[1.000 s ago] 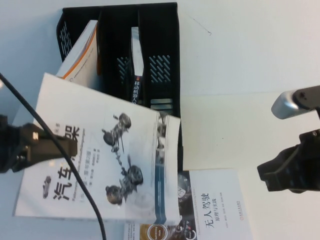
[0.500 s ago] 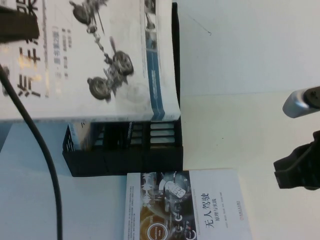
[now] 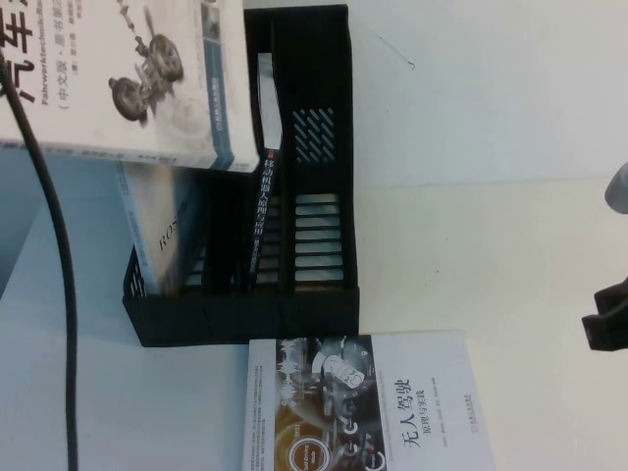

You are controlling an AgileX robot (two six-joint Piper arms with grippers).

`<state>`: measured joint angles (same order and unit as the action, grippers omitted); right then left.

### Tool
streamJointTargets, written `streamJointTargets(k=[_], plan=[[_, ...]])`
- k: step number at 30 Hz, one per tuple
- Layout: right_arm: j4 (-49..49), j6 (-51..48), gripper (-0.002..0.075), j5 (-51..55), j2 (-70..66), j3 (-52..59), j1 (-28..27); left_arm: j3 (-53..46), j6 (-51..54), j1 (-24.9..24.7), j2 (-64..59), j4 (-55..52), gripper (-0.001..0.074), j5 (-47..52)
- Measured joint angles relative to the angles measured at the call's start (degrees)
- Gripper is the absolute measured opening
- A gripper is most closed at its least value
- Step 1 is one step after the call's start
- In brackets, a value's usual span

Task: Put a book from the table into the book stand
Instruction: Place the book on the book shelf

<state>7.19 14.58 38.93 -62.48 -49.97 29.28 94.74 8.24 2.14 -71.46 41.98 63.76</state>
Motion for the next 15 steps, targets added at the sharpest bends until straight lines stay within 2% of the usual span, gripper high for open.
streamJointTargets(k=[8,15], plan=[[0.89,2.99,0.0,0.42,0.24,0.0,0.0,3.95,-8.59,-16.29,-1.2,-26.17,0.0119,1.48],[0.89,3.76,0.0,2.51,0.24,0.0,0.0,6.72,-15.35,-31.22,-2.23,-35.06,0.0119,4.57]])
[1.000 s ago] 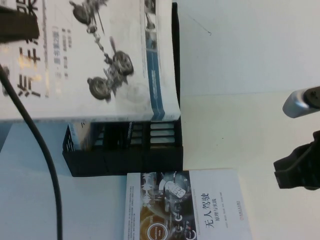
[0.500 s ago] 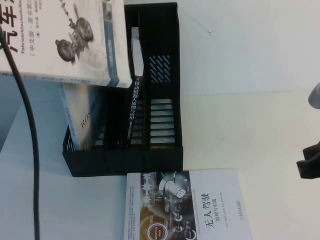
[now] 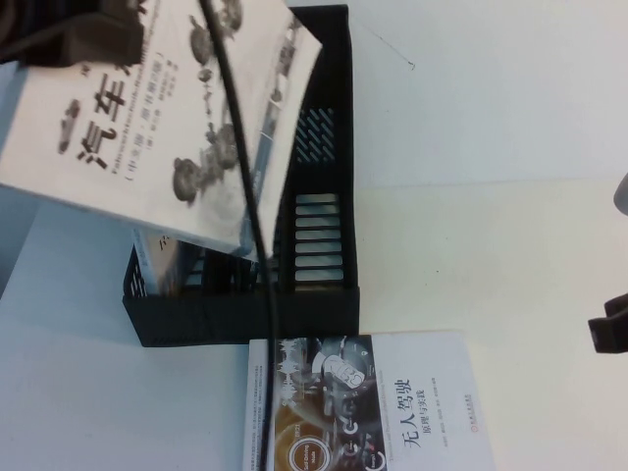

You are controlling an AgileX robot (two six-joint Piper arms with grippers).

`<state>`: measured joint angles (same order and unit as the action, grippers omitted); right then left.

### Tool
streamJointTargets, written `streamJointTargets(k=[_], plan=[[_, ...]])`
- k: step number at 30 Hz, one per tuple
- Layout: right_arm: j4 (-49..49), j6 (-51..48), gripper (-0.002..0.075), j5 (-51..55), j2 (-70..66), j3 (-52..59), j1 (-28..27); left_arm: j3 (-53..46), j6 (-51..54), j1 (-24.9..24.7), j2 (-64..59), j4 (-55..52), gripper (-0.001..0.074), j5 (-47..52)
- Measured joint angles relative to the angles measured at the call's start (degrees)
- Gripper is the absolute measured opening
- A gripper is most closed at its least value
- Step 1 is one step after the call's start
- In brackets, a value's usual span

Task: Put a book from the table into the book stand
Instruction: Place the book on the book shelf

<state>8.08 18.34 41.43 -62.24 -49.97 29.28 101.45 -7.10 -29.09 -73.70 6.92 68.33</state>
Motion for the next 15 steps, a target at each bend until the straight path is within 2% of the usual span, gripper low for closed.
streamJointTargets(k=[4,8,15], plan=[[0.0,0.72,0.0,0.88,0.0,0.0,0.0,1.71,-4.01,-6.87,-2.54,-4.73,0.0119,0.79],[0.0,1.52,0.0,2.0,0.0,0.0,0.0,4.46,-9.28,-11.12,-6.32,-10.61,0.0118,2.38],[-0.11,1.71,0.0,2.48,0.03,0.0,0.0,7.22,-12.92,-11.73,-13.09,-15.81,0.0118,4.25]])
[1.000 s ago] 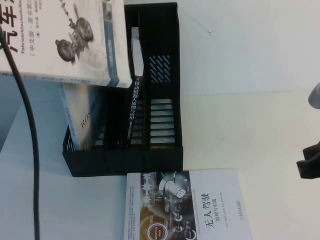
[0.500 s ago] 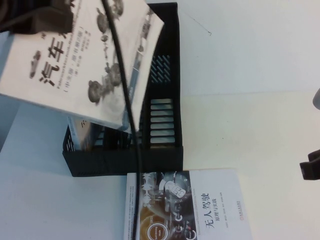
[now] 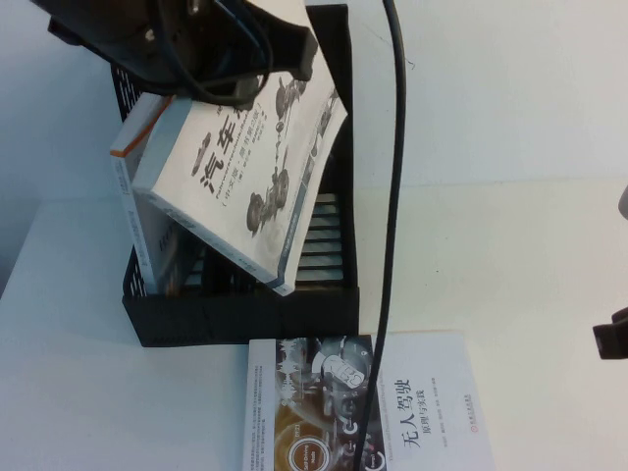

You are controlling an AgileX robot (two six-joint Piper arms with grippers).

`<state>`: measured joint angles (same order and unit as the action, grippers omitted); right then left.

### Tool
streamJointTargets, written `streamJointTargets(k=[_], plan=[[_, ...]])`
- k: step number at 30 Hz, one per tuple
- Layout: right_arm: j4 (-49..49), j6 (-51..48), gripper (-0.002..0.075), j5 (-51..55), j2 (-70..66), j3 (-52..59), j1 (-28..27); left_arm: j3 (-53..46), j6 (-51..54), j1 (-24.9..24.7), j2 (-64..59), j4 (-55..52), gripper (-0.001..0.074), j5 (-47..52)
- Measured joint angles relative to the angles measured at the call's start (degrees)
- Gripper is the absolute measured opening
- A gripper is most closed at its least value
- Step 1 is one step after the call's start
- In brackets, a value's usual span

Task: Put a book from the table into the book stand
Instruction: Place the book on the book shelf

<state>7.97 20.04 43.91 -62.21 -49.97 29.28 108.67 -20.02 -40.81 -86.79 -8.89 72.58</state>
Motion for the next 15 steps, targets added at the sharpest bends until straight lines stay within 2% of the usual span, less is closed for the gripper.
streamJointTargets(k=[15], plan=[[-0.23,0.04,0.0,0.29,0.0,0.0,0.0,1.24,-6.66,0.0,-5.23,-3.83,0.0118,-4.59]])
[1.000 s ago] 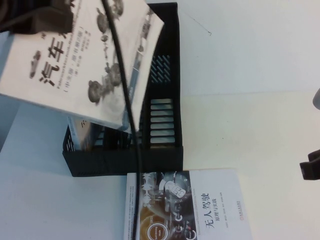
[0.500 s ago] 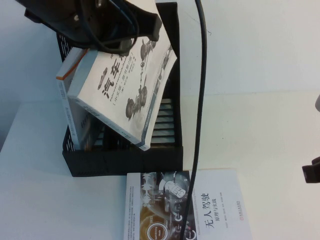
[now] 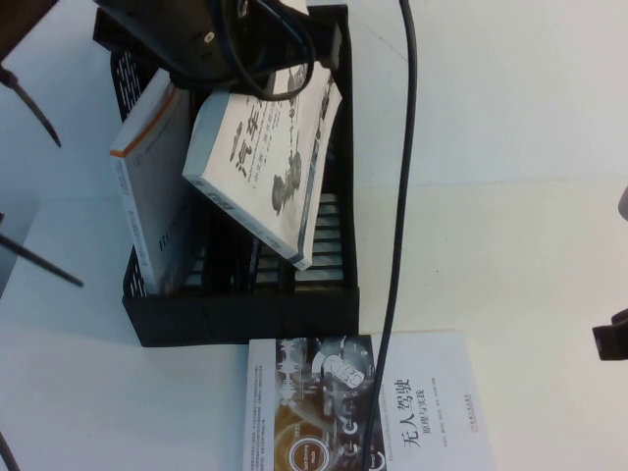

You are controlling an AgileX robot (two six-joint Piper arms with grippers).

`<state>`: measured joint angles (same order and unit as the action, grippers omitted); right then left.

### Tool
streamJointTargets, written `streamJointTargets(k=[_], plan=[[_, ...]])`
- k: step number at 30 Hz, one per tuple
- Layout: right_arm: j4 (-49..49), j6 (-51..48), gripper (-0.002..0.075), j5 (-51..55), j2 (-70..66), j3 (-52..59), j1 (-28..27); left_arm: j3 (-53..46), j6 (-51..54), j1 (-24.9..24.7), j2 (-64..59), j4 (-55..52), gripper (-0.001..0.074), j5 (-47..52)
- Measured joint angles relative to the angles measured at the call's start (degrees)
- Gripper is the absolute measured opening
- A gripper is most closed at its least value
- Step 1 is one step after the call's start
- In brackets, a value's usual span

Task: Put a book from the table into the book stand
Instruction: Place the book on the book shelf

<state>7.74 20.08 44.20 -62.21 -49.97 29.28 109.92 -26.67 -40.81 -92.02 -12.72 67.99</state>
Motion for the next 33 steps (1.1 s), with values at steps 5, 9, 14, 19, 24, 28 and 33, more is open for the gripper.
streamJointTargets(k=[5,9,14,19,24,28,33], plan=[[-0.38,0.0,0.0,0.24,0.0,0.0,0.0,0.0,-0.64,0.1,-1.6,-0.58,0.0118,-1.65],[-0.59,0.0,0.0,0.24,0.0,0.0,0.0,0.0,-0.64,0.1,-3.18,-0.96,0.0118,-2.52],[-0.57,0.0,0.0,0.24,0.0,0.0,0.0,0.0,-0.79,0.1,-4.59,-1.31,0.0118,-3.76],[-0.71,0.0,0.0,0.24,0.0,0.0,0.0,0.0,-0.79,0.1,-5.62,-1.81,0.0118,-5.21],[-0.71,0.0,0.0,0.24,0.0,0.0,0.0,0.0,-0.79,0.1,-6.9,-2.47,0.0118,-5.45],[-0.71,0.0,0.0,0.24,0.0,0.0,0.0,0.0,-0.79,0.1,-7.91,-2.79,0.0118,-4.89],[-0.71,0.0,0.0,0.24,0.0,0.0,0.0,0.0,-0.79,0.1,-8.51,-2.93,0.0118,-4.11]])
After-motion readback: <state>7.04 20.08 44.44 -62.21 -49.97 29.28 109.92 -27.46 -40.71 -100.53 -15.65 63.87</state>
